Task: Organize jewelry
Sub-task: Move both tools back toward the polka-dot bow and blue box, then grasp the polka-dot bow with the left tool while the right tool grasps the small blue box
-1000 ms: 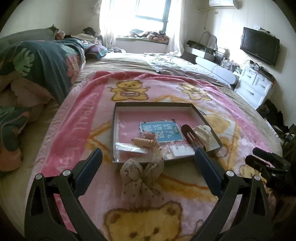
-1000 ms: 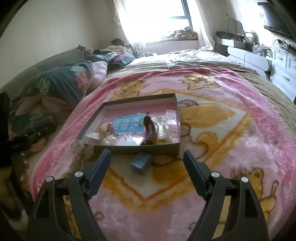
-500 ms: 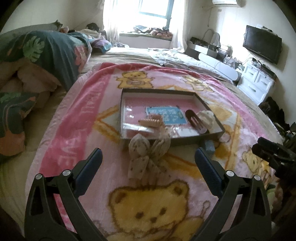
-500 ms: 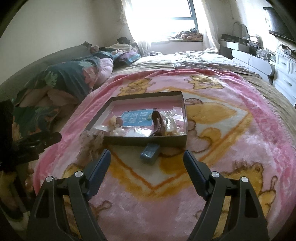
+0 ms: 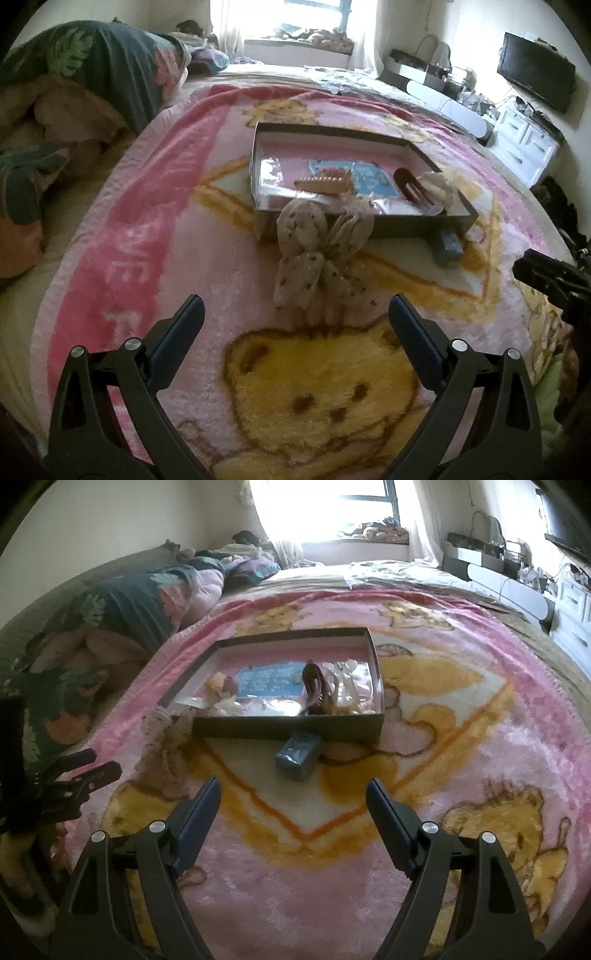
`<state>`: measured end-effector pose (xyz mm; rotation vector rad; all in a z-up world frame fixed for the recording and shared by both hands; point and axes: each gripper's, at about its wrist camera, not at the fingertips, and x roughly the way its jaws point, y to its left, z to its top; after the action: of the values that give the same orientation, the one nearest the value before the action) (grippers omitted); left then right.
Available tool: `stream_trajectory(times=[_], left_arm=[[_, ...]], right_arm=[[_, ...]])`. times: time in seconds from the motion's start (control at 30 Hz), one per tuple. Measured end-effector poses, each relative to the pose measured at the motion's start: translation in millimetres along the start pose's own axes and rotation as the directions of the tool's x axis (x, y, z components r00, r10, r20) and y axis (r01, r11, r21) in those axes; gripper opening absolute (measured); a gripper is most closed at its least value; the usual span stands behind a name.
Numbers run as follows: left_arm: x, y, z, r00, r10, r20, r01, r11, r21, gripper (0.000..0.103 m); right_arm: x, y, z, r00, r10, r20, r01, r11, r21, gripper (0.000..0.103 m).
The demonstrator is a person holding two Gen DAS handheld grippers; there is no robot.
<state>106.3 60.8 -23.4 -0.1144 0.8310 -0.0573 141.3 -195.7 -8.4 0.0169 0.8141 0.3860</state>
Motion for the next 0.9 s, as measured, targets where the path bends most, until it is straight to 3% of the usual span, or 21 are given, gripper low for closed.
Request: stream_trajectory(times=[0.2, 0.37, 0.47, 0.5, 0.57, 0.83, 0.9], left_arm=[[24.0, 5.7, -2.4, 0.999, -0.01, -0.045, 0.009, 1.0, -0.014, 0.093], [35.9, 2.8, -1.0, 0.998, -0.016, -0.063, 0.016, 1.0, -0.006, 0.093], [44.1, 1.7, 1.4, 0.997, -0.015, -0.073, 0.015, 1.0, -0.004, 0.093], [47.0, 1.6, 1.9, 0.997, -0.022, -0.078, 0.022, 1.0, -0.008, 0.093], [52.3, -0.3, 3.2, 0.995, -0.029, -0.09, 0.029, 1.0, -0.006, 0.093], [71.0, -16.0, 7.1, 0.993, -0.031, -0.112, 0.034, 0.999, 0.03, 0.076], [72.3, -18.2, 9.4, 0.994, -0.031, -0.109, 0.035, 0.999, 0.035, 0.063]], right_arm=[[38.0, -6.7, 5.7, 0.999, 0.0, -0.055, 0.001, 1.0, 0.018, 0.079], [77.9, -8.5, 15.8, 0.993, 0.049, -0.112, -0.042, 0.997, 0.069, 0.077], [99.5, -8.1, 21.3, 0.989, 0.048, -0.14, -0.036, 0.996, 0.087, 0.06], [103.6, -8.0, 21.5, 0.988, 0.04, -0.147, -0.027, 0.996, 0.091, 0.047], [106.0, -9.8, 19.9, 0.989, 0.043, -0.144, -0.029, 0.994, 0.102, 0.041], [79.5, -8.2, 6.2, 0.989, 0.072, -0.132, -0.064, 0.996, 0.065, 0.04], [71.4, -8.2, 2.9, 0.989, 0.074, -0.129, -0.067, 0.996, 0.059, 0.04]])
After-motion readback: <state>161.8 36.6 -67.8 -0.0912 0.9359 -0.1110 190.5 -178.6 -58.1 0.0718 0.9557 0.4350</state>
